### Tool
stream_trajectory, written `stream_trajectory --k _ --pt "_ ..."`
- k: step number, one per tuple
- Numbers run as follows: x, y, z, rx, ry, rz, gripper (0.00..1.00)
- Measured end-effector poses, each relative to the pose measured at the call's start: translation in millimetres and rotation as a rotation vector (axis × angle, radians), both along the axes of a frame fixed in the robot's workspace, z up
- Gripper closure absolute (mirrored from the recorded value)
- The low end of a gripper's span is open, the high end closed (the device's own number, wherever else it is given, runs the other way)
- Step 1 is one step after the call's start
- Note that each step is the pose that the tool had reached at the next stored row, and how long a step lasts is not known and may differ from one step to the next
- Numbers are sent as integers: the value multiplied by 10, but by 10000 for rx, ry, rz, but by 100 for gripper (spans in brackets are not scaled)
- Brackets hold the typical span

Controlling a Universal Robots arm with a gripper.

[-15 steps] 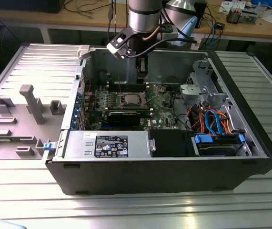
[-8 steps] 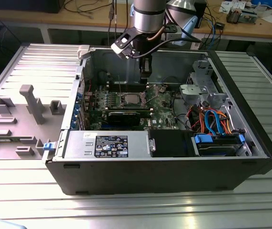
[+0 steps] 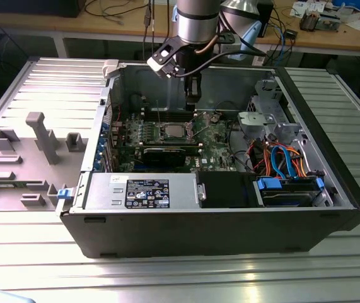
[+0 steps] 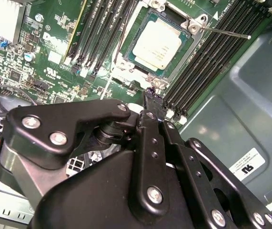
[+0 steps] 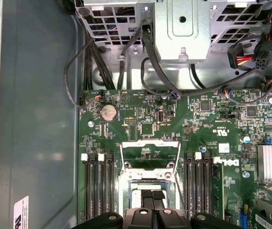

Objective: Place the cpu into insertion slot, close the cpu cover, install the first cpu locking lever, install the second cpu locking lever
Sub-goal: 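Close the cpu cover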

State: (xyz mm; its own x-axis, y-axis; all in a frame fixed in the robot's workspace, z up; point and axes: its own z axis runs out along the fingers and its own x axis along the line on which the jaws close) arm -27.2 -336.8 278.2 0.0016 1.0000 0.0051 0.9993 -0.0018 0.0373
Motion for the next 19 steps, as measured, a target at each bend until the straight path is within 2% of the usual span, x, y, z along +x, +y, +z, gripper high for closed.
stream_trajectory --k 4,9,12,14,19 --pt "6 -12 -1 0 0 0 89" --pt "71 -13 0 0 2 -2 89" --pt "132 -13 -1 0 12 0 89" --pt "218 -13 -4 0 31 -1 89" --pt "338 -13 -17 -1 55 0 89"
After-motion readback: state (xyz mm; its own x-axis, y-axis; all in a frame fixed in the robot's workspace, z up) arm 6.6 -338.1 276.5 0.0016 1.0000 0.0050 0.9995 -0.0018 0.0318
